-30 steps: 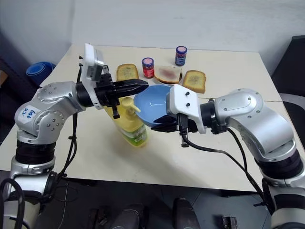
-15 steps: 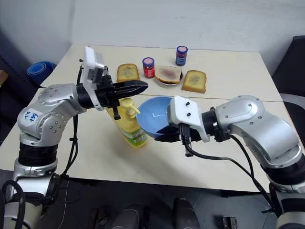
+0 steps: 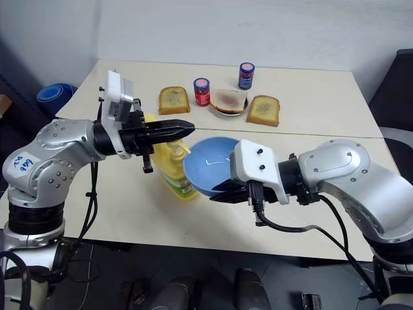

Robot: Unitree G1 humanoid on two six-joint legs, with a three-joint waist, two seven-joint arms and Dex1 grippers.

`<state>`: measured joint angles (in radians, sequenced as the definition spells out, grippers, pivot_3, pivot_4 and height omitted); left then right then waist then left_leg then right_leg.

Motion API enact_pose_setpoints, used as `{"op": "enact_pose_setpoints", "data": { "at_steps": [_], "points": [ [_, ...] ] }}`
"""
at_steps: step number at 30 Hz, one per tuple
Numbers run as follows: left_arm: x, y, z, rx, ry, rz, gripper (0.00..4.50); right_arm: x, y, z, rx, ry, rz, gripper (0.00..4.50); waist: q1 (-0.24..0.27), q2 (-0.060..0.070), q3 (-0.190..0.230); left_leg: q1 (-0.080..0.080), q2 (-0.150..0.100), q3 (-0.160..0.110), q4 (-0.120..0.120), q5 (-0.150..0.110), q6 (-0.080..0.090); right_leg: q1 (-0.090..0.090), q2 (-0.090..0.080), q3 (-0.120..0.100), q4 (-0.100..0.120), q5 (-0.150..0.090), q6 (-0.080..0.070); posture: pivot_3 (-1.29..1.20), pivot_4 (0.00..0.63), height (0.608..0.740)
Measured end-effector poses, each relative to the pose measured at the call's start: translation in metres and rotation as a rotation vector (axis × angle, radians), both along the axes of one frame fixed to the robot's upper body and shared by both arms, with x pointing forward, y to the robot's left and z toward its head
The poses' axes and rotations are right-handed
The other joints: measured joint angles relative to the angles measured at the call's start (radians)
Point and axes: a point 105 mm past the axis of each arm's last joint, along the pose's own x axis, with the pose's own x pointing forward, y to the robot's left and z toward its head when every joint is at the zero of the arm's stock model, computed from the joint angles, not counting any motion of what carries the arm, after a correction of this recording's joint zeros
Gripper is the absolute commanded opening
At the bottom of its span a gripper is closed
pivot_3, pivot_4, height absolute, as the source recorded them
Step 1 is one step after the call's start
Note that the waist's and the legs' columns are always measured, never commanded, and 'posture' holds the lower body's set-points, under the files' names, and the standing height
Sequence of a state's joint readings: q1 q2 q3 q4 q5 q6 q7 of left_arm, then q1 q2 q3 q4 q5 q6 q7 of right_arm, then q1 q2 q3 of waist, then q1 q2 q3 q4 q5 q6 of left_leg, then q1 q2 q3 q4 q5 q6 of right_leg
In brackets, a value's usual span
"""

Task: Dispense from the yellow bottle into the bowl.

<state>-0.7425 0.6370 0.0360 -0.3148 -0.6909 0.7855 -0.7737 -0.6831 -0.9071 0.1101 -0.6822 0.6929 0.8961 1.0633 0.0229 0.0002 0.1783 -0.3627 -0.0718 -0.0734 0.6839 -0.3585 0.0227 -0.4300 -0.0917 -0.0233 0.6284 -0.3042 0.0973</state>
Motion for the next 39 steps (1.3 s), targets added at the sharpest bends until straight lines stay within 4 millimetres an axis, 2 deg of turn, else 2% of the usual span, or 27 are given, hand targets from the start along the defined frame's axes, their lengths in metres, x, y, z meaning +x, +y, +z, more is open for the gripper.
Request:
{"op": "enact_pose_setpoints", "data": {
  "at_steps": [11,19,23,39],
  "points": [
    [0.002,-0.004,-0.007,0.035,0.005,0.041,0.10,0.002,0.001,0.001,0.012,-0.007,-0.015,0.00,0.000,-0.001,-0.001,0.003,0.000,0.000,0.000,0.000,0.000,0.003,0.000,0.001,0.000,0.000,0.000,0.00,0.150,0.740],
    [0.004,-0.002,-0.016,0.042,0.009,0.077,0.10,0.003,0.001,0.001,0.016,-0.010,-0.023,0.00,-0.002,0.000,-0.003,0.014,0.000,0.000,-0.002,0.000,0.000,0.014,0.000,0.001,-0.001,0.000,0.000,0.00,0.150,0.740],
    [0.004,0.000,-0.021,0.039,0.019,0.090,0.10,0.003,0.003,0.002,0.024,-0.009,-0.018,0.00,-0.002,0.000,-0.006,0.026,0.000,0.000,-0.007,-0.001,0.001,0.023,0.000,0.002,-0.003,0.000,0.000,0.00,0.150,0.740],
    [0.006,0.002,-0.034,-0.054,0.034,0.091,0.10,0.010,0.004,-0.004,0.039,0.034,-0.022,0.00,-0.002,0.005,-0.019,0.027,0.000,0.001,-0.010,-0.001,0.001,0.023,0.000,0.003,-0.006,0.000,0.000,0.00,0.150,0.740]
  ]
}}
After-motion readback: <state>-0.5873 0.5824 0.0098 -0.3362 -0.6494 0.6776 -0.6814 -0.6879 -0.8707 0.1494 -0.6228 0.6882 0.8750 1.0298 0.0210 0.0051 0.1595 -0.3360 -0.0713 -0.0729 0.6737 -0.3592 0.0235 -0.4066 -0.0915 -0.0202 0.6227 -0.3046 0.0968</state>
